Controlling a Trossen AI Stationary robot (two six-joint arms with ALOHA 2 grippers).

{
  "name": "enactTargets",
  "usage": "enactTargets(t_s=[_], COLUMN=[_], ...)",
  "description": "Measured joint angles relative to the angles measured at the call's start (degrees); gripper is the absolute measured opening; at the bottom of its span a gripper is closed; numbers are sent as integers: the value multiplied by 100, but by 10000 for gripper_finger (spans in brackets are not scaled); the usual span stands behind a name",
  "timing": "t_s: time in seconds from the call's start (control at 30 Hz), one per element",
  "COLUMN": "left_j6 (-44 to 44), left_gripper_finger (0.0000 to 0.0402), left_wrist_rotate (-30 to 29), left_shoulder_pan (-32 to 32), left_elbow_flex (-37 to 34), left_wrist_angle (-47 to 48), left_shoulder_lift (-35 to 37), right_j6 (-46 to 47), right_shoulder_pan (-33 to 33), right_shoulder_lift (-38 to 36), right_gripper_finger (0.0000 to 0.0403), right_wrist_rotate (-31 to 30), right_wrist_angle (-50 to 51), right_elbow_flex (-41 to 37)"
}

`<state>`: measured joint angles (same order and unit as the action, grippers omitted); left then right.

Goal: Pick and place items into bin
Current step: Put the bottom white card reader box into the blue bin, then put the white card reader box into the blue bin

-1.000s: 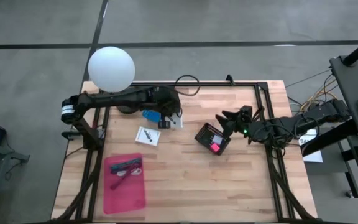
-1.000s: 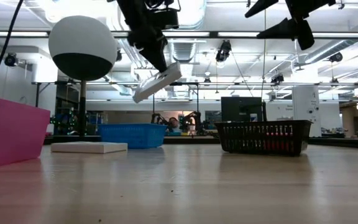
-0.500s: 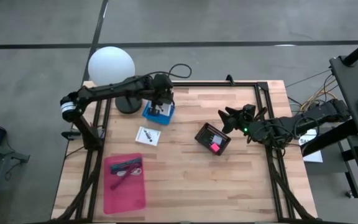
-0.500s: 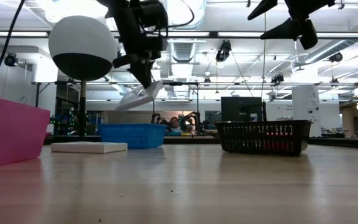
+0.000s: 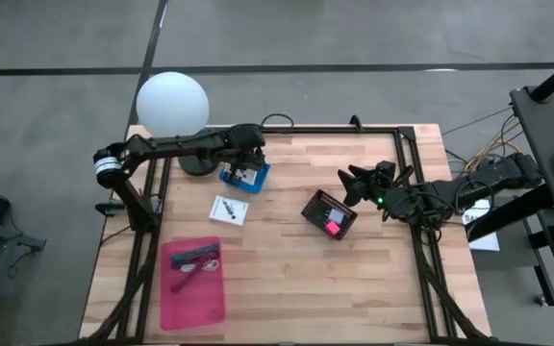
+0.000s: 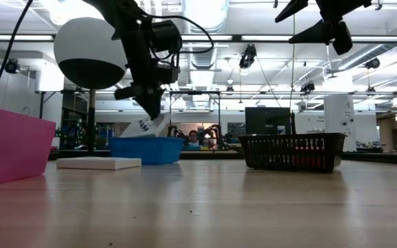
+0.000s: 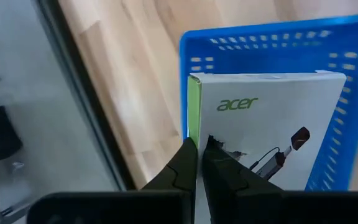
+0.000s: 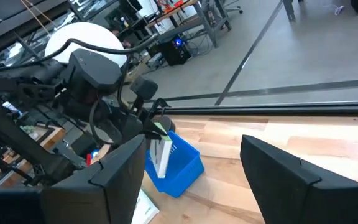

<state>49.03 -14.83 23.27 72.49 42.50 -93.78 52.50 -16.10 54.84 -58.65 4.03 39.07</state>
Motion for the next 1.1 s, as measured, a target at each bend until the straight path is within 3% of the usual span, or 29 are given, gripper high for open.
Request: enactTargets(t_s=[0.47,1.1], left_j6=[-19,-80], left_gripper_finger=[5,137], left_wrist_rotate=[19,-33], left_shoulder_pan=[0,-5], left_elbow_flex=[-191,-47], left_wrist_angle=[-189,-104], left_shoulder_lift=[-29,-264], right_j6=[-16,-48], right_shoulder_pan=[0,0], right_shoulder_lift=[-1,0], right_gripper_finger=[244,240], right_wrist_rotate=[2,11], right_wrist_angle=[4,7], right_elbow_flex=[0,-2])
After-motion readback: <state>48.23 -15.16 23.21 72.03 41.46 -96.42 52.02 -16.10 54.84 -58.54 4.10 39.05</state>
